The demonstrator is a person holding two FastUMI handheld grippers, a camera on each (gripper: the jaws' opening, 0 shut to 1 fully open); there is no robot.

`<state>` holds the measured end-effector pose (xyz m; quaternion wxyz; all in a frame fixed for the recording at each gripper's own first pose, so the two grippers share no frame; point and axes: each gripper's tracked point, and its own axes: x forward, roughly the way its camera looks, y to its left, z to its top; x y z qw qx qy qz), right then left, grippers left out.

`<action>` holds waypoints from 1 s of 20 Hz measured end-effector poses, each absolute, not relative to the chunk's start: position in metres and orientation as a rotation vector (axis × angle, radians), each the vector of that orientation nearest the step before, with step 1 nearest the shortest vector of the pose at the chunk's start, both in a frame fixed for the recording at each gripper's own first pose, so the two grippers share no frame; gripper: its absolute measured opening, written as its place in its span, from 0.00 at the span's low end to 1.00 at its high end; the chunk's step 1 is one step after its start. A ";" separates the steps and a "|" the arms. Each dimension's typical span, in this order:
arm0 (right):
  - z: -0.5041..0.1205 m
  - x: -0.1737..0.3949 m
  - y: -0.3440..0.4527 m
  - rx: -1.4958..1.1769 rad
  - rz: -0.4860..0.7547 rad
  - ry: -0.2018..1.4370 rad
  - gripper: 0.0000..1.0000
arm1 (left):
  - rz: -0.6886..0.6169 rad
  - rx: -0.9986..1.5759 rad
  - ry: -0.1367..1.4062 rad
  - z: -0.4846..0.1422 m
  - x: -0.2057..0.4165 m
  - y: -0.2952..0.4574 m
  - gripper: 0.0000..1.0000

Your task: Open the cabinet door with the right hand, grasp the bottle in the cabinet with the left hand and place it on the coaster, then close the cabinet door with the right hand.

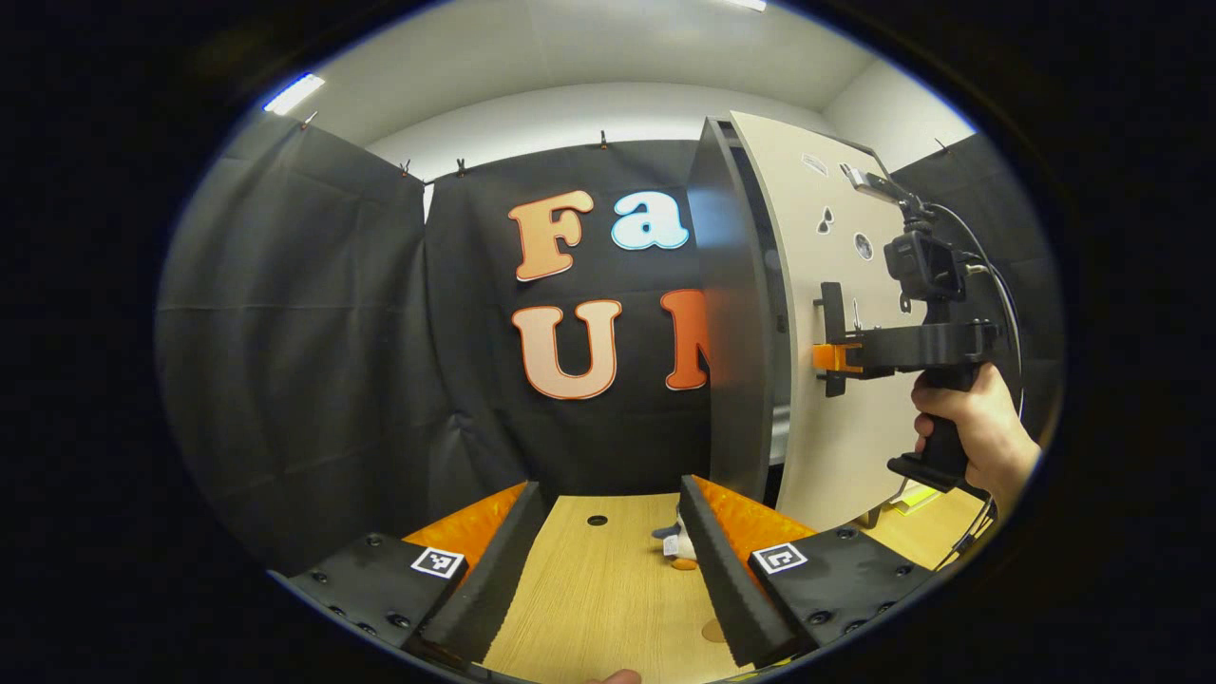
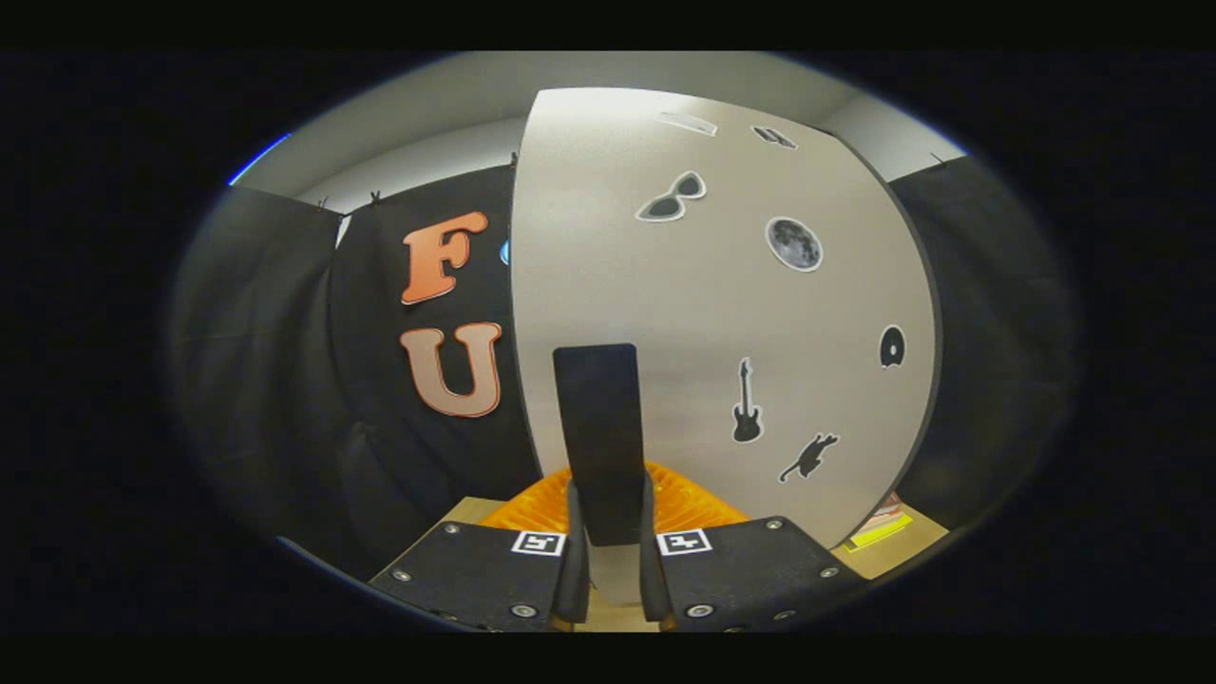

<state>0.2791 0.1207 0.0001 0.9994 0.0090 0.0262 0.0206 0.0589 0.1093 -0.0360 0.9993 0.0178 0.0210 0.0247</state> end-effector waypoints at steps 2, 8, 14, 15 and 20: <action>-0.002 0.253 0.111 0.038 0.045 0.053 0.19 | 0.039 0.032 0.044 -0.039 0.046 0.097 0.94; -0.006 0.174 0.070 0.047 0.034 0.050 0.20 | 0.007 0.039 0.051 -0.042 0.040 0.074 0.95; -0.003 0.138 0.047 0.050 0.022 0.046 0.18 | -0.006 0.047 0.055 -0.041 0.035 0.056 0.95; -0.003 0.132 0.042 0.056 0.018 0.043 0.18 | -0.010 0.049 0.055 -0.041 0.034 0.054 0.95; -0.001 0.095 0.007 0.057 -0.006 0.045 0.17 | -0.024 0.050 0.061 -0.043 0.031 0.036 0.95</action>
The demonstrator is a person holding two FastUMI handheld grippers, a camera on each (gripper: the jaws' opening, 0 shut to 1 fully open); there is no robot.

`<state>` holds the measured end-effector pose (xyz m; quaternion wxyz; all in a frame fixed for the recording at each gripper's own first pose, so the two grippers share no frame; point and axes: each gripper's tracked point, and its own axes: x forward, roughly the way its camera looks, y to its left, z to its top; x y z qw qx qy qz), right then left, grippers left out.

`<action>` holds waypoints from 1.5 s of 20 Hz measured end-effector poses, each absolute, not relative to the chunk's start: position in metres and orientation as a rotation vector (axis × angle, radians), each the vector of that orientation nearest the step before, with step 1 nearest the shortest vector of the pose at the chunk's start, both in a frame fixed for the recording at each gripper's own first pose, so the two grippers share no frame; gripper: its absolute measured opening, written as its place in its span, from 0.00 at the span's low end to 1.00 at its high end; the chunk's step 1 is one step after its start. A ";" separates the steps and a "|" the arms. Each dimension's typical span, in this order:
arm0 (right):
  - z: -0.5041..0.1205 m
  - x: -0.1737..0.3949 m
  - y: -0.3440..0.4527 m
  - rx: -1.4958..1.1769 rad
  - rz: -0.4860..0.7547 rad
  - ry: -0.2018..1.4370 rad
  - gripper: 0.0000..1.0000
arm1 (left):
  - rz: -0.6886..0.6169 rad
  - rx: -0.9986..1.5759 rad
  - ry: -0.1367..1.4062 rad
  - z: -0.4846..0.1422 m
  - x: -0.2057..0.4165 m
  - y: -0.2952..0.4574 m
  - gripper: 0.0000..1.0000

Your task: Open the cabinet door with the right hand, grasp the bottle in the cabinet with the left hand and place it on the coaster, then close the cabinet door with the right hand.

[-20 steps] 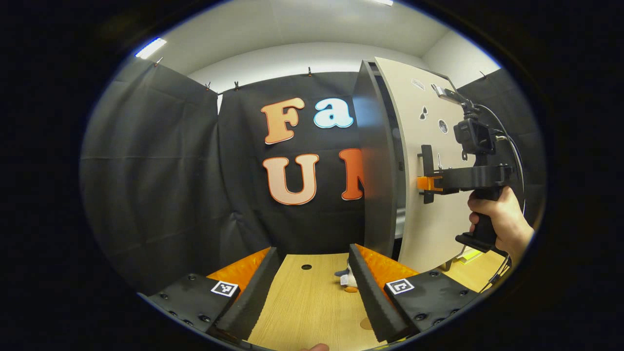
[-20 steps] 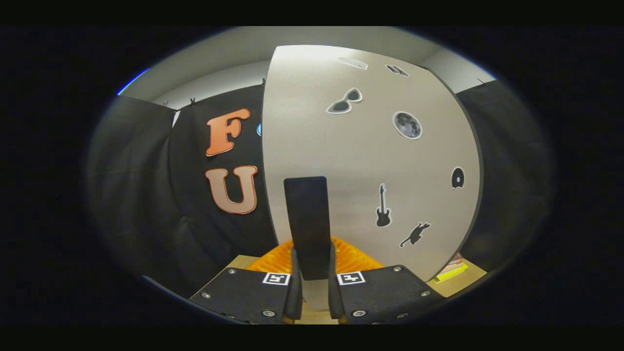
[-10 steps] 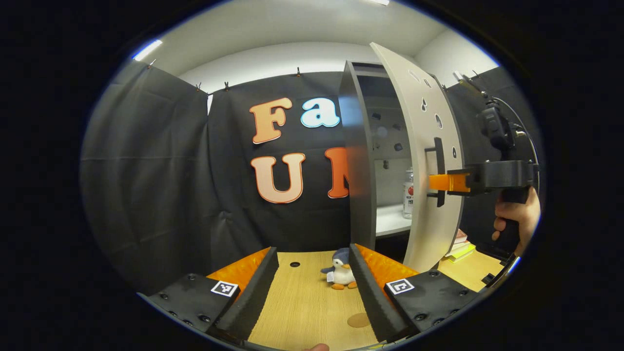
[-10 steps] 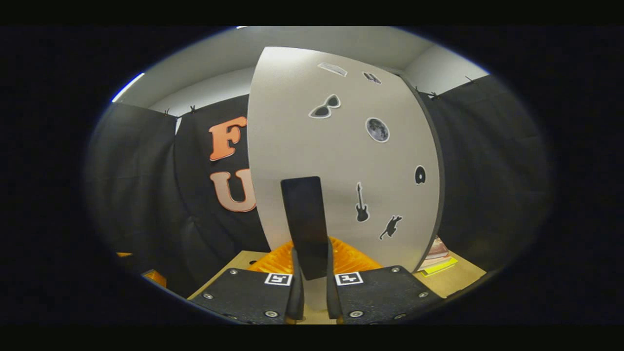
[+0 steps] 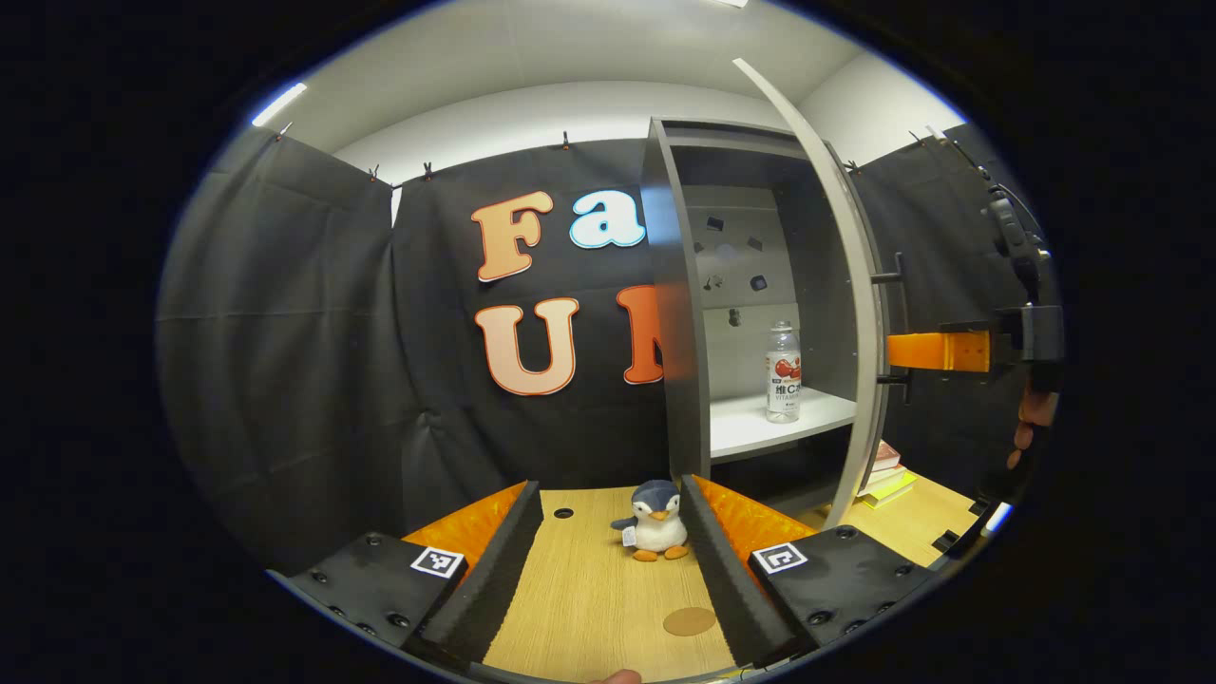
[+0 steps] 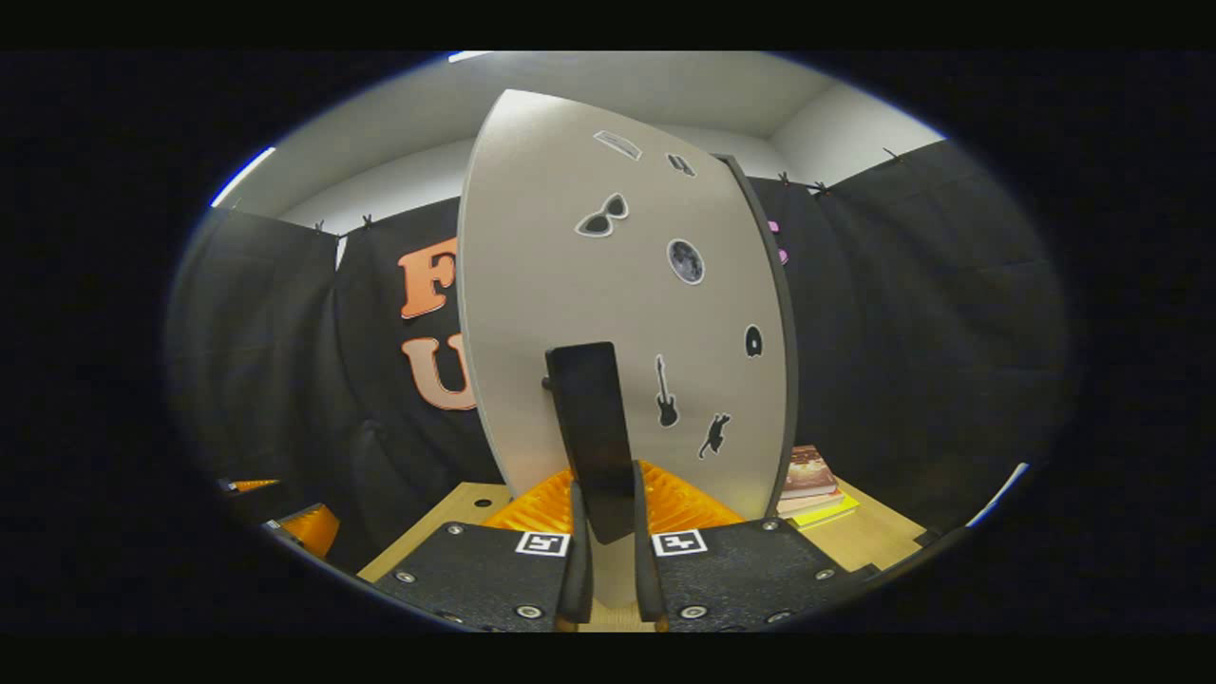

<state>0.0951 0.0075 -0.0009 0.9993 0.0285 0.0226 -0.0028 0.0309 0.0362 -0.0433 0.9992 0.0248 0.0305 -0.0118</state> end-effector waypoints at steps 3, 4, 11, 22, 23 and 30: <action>0.001 0.084 -0.008 0.044 -0.037 0.046 0.17 | -0.045 0.047 0.072 -0.047 0.032 0.020 0.95; 0.002 0.079 -0.014 0.052 -0.051 0.046 0.17 | -0.053 0.046 0.073 -0.047 0.031 0.013 0.95; 0.008 0.053 -0.067 0.062 -0.119 0.017 0.12 | -0.113 0.042 0.059 -0.038 0.030 -0.033 0.94; 0.017 0.040 -0.120 0.090 -0.065 -0.030 0.13 | -0.149 0.051 0.042 -0.025 0.016 -0.081 0.95; 0.017 0.040 -0.122 0.108 -0.045 -0.033 0.13 | -0.149 0.049 0.049 -0.026 0.017 -0.085 0.95; 0.015 0.040 -0.142 0.149 -0.037 -0.034 0.18 | -0.141 0.048 0.054 -0.022 0.014 -0.098 0.94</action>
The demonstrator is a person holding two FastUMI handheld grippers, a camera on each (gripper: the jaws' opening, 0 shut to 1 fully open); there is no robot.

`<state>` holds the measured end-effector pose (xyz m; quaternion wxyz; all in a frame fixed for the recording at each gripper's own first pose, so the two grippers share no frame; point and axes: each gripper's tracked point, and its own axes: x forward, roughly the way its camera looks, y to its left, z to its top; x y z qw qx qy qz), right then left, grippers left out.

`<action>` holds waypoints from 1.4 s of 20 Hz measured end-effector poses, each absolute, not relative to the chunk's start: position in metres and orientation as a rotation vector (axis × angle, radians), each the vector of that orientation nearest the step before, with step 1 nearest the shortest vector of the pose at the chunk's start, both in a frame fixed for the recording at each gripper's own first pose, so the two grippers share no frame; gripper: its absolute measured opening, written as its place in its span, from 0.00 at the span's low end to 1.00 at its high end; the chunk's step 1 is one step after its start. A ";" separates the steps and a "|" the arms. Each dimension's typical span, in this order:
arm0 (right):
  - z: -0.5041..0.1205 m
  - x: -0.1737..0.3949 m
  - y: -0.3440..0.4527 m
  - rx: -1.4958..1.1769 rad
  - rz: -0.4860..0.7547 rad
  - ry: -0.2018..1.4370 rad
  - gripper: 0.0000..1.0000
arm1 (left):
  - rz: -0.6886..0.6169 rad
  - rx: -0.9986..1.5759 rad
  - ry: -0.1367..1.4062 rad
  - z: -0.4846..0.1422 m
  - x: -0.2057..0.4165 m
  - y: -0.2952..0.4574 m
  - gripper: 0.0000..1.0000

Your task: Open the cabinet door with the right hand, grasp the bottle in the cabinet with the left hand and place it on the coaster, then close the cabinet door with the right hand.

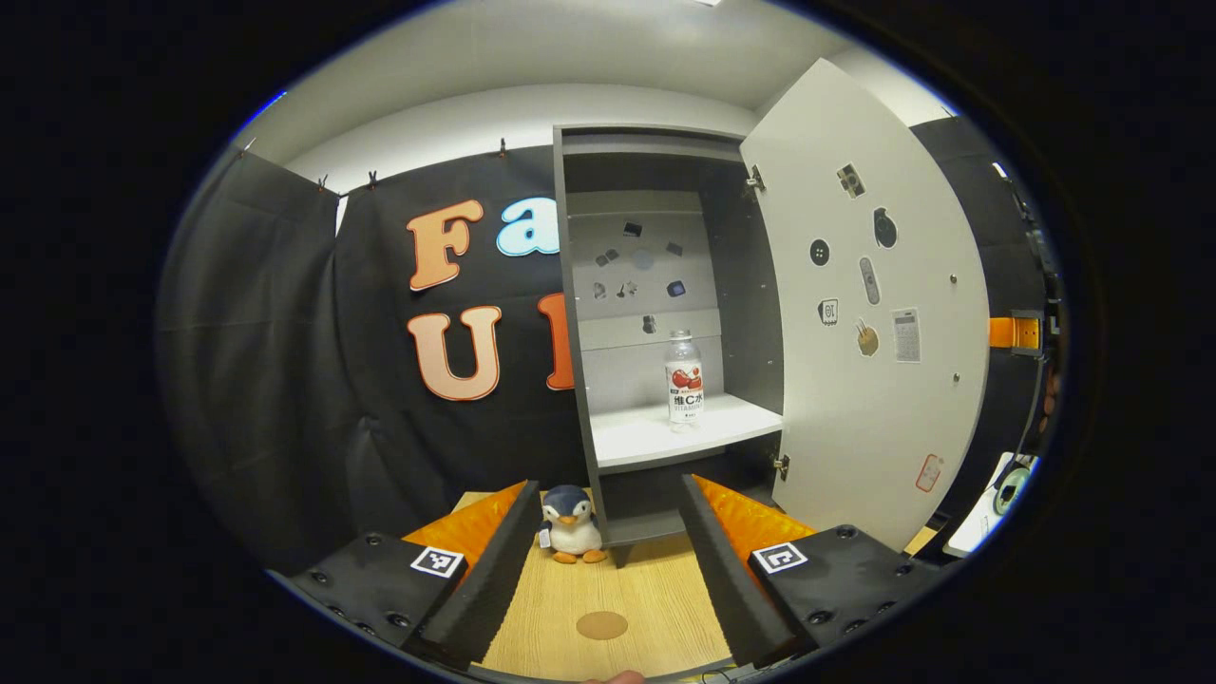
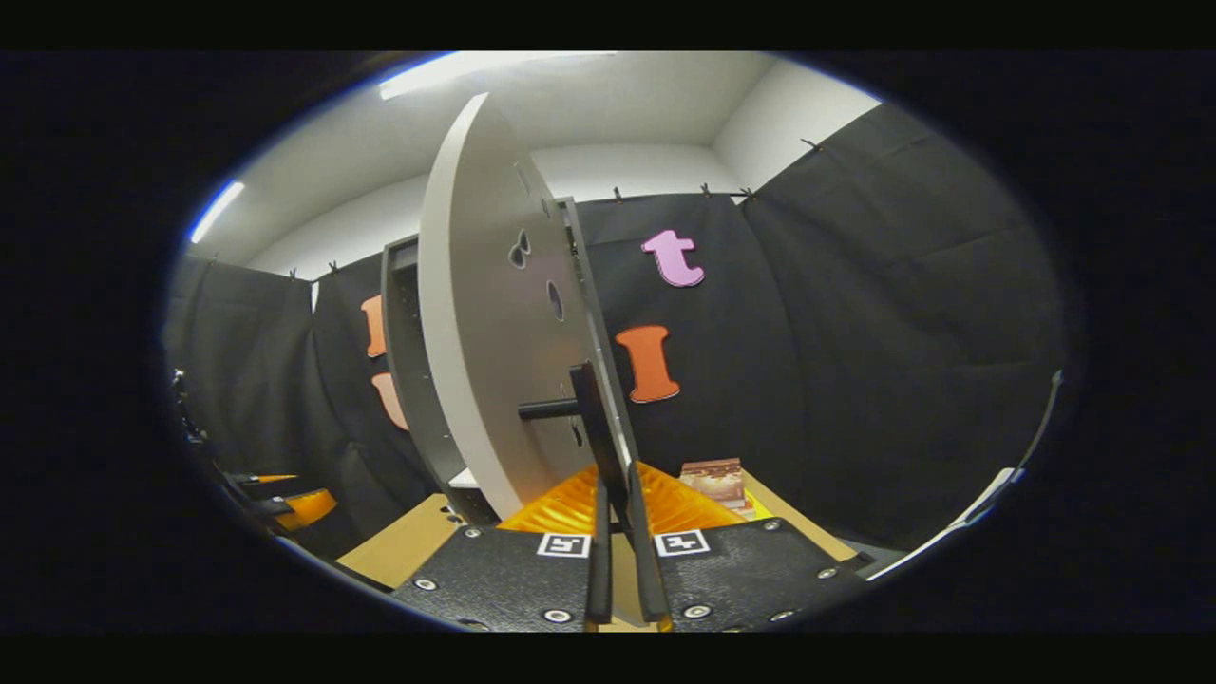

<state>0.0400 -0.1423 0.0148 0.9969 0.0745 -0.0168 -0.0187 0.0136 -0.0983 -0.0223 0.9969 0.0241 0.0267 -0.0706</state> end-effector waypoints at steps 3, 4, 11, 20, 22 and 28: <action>0.014 0.040 -0.144 0.151 -0.027 -0.025 0.12 | -0.136 0.046 0.057 -0.022 0.009 -0.102 0.95; 0.013 0.041 -0.145 0.151 -0.027 -0.023 0.23 | -0.133 0.043 0.058 -0.021 0.008 -0.102 0.95; 0.012 0.036 -0.155 0.128 -0.043 -0.012 0.29 | -0.116 0.017 0.079 -0.025 0.012 -0.099 0.95; 0.011 0.018 -0.164 0.146 -0.113 -0.013 0.57 | -0.121 0.011 0.072 -0.023 0.024 -0.101 0.95; 0.012 0.011 -0.166 0.115 -0.133 -0.019 0.58 | -0.135 0.000 0.058 -0.020 0.031 -0.105 0.95; 0.019 -0.009 -0.145 0.057 -0.148 -0.031 0.75 | -0.208 -0.018 0.002 -0.004 0.070 -0.131 0.94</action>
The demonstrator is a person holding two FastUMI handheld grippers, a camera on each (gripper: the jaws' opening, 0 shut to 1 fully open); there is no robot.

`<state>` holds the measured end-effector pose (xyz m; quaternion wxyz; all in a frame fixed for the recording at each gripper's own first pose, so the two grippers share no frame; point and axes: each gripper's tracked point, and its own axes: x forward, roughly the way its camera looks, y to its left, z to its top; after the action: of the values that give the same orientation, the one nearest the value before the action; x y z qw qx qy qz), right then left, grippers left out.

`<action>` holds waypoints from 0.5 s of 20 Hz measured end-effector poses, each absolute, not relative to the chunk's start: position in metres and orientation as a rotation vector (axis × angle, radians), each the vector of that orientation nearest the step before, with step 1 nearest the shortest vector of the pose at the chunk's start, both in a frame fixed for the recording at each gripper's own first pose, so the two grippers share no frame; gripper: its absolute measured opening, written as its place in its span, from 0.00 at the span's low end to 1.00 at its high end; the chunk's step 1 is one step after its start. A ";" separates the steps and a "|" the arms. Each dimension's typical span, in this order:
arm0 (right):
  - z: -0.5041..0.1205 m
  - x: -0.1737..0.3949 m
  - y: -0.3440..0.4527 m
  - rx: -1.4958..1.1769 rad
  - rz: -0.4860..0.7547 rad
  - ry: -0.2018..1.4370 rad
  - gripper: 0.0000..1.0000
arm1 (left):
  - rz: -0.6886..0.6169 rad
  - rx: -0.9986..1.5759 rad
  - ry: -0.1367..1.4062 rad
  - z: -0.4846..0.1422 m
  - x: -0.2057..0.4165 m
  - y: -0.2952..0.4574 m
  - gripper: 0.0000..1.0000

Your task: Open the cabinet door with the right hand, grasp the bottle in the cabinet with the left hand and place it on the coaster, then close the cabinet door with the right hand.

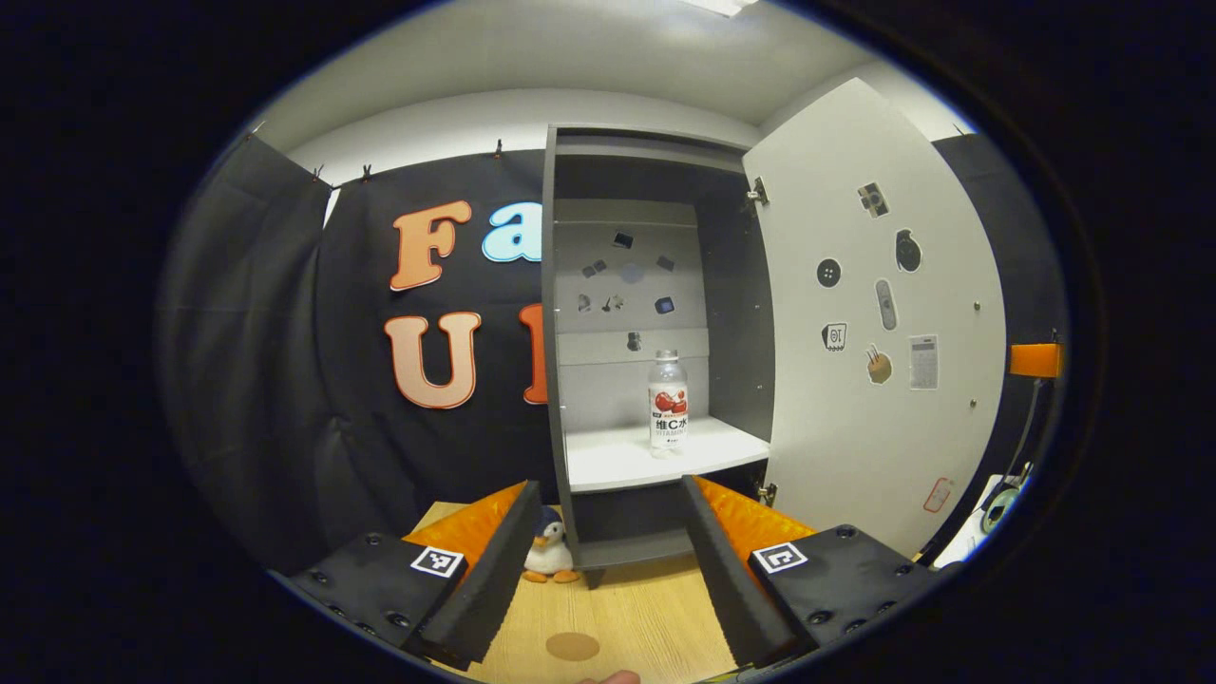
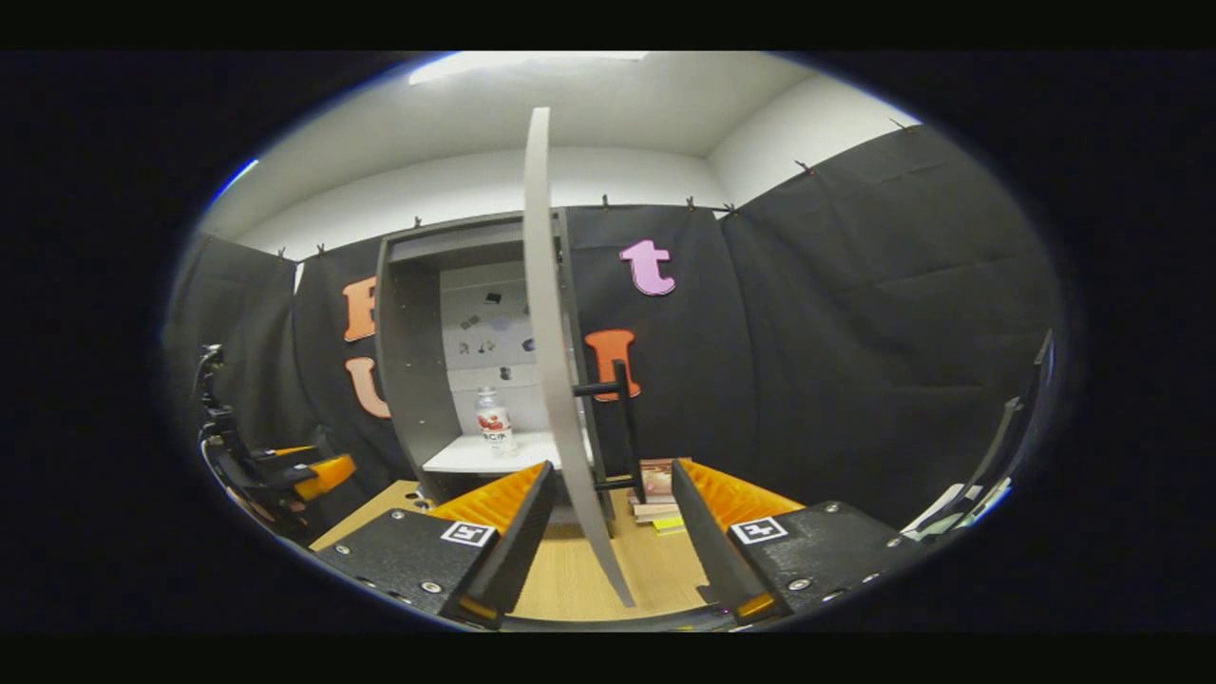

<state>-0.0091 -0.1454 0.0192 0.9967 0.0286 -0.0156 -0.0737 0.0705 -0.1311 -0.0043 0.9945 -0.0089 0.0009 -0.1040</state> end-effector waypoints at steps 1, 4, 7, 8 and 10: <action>0.021 -0.013 -0.140 0.041 -0.150 -0.038 0.76 | -0.224 -0.021 -0.004 -0.004 0.080 -0.137 0.95; 0.027 -0.028 -0.123 0.016 -0.162 -0.054 0.78 | -0.251 -0.017 -0.022 0.002 0.115 -0.154 0.95; 0.021 -0.039 -0.108 0.013 -0.170 -0.046 0.78 | -0.282 -0.033 -0.023 0.002 0.151 -0.173 0.95; 0.020 -0.038 -0.103 0.014 -0.170 -0.042 0.79 | -0.294 -0.036 -0.023 0.004 0.162 -0.181 0.95; 0.017 -0.037 -0.095 0.012 -0.173 -0.038 0.85 | -0.310 -0.043 -0.033 0.008 0.187 -0.194 0.95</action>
<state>-0.0370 -0.0951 0.0170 0.9961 0.0061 -0.0191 -0.0862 0.1866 -0.1940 0.0078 0.9876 -0.0212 -0.0165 -0.1545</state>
